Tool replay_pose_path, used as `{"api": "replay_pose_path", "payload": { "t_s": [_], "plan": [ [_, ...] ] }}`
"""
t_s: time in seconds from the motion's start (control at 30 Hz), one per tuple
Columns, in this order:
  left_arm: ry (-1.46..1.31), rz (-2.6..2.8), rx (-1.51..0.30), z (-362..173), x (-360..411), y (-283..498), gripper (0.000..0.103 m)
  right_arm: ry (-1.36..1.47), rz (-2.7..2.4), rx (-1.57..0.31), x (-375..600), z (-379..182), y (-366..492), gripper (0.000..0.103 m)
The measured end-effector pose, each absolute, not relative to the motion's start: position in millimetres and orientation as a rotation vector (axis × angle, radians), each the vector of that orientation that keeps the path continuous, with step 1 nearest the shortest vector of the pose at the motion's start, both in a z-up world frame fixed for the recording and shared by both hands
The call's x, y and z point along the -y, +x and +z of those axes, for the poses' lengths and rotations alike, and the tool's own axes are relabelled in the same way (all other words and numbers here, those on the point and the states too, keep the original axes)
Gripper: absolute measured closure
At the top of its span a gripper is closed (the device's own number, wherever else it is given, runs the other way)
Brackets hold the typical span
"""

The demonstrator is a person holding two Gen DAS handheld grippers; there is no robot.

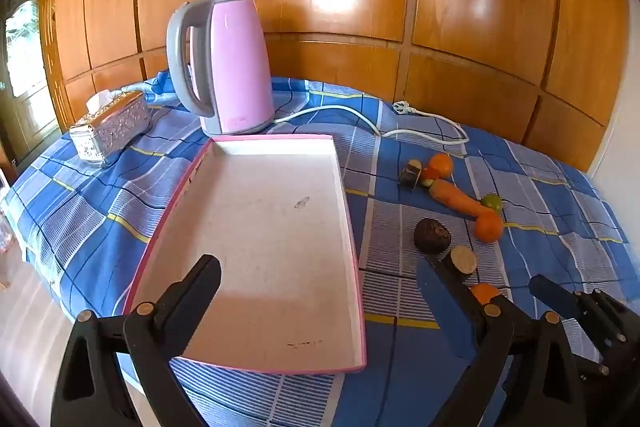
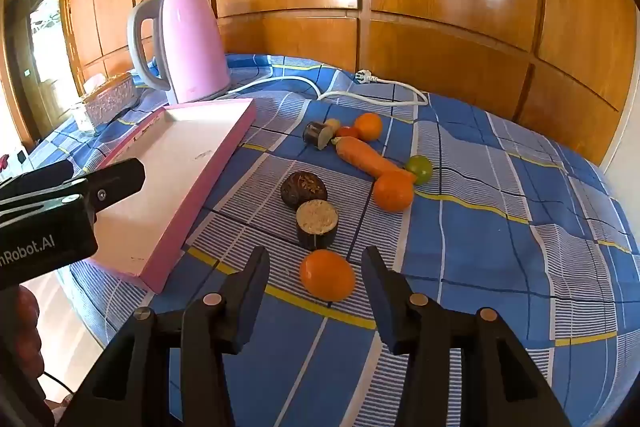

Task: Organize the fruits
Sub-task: 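Move both tools toward the produce beside the white tray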

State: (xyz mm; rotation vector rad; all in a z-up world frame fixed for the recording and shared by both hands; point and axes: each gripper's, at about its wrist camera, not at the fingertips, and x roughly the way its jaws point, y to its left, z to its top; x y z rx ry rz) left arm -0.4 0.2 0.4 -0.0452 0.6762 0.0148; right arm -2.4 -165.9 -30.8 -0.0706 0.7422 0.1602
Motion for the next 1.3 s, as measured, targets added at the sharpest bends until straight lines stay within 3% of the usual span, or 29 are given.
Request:
{"api": "replay_pose_path", "payload": {
  "t_s": [1.3],
  "plan": [
    [-0.055,-0.088,-0.785,-22,21,9,0.004,-0.02,0.083,-0.82,188,-48,8,0.054]
  ]
}}
